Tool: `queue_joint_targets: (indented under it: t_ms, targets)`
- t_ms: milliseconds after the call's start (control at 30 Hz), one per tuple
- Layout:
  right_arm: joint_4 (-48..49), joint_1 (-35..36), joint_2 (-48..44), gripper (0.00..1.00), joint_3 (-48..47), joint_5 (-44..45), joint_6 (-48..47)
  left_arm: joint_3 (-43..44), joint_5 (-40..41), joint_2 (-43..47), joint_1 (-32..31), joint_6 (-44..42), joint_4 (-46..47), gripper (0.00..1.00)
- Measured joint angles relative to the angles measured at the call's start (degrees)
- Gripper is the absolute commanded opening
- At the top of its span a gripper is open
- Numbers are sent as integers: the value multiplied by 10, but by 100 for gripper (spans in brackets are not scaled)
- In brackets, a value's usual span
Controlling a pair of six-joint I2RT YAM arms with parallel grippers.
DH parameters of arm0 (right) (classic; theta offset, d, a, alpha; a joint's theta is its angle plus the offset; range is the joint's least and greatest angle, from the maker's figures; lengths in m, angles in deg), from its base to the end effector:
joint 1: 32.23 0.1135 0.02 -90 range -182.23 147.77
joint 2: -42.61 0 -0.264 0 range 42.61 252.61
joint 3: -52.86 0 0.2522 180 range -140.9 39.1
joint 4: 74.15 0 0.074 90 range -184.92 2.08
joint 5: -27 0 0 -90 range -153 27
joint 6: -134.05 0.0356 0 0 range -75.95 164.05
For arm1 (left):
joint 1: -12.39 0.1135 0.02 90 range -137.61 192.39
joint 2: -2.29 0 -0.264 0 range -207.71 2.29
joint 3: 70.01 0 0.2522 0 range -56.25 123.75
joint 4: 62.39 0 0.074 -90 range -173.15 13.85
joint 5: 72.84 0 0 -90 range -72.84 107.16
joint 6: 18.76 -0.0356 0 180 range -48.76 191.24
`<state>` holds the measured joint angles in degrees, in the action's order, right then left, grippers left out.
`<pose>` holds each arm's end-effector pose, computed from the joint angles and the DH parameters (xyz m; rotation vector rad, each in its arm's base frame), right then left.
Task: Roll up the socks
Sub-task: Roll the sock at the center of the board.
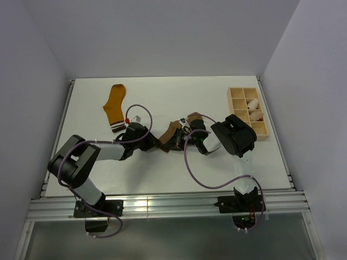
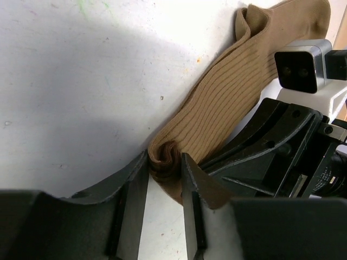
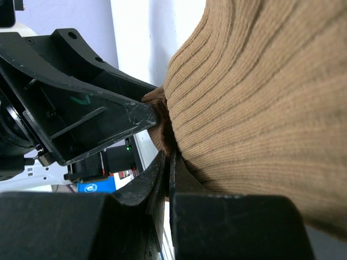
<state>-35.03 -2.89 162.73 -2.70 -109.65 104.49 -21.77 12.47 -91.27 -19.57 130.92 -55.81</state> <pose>0.2922 0.1939 0.0718 0.0129 2.3632 1.7130 0.2522 -0.1608 0.1292 -0.5340 2.3627 -0.9024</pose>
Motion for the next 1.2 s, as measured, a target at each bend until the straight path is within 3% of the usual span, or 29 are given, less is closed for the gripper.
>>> queue_joint_targets:
  t_ms: [267, 400, 633, 767, 933, 1200]
  targets:
    - [-7, 0, 0, 11, -3, -3, -7, 10, 2, -7, -2, -2, -12, 0]
    - [-50, 0, -27, 19, -4, 12, -41, 23, 5, -7, -4, -5, -37, 1]
    - [-203, 0, -156, 51, -4, 84, -162, 73, 21, -2, -7, -35, -142, 0]
    - [-277, 7, -253, 63, -4, 150, -258, 108, 40, -1, -7, -64, -217, 0]
    - [-332, 64, -316, 66, -4, 258, -382, 141, 54, -1, -7, -92, -287, 0]
    - [-337, 225, -315, 64, 0, 419, -529, 162, 56, -4, -7, -111, -338, 0]
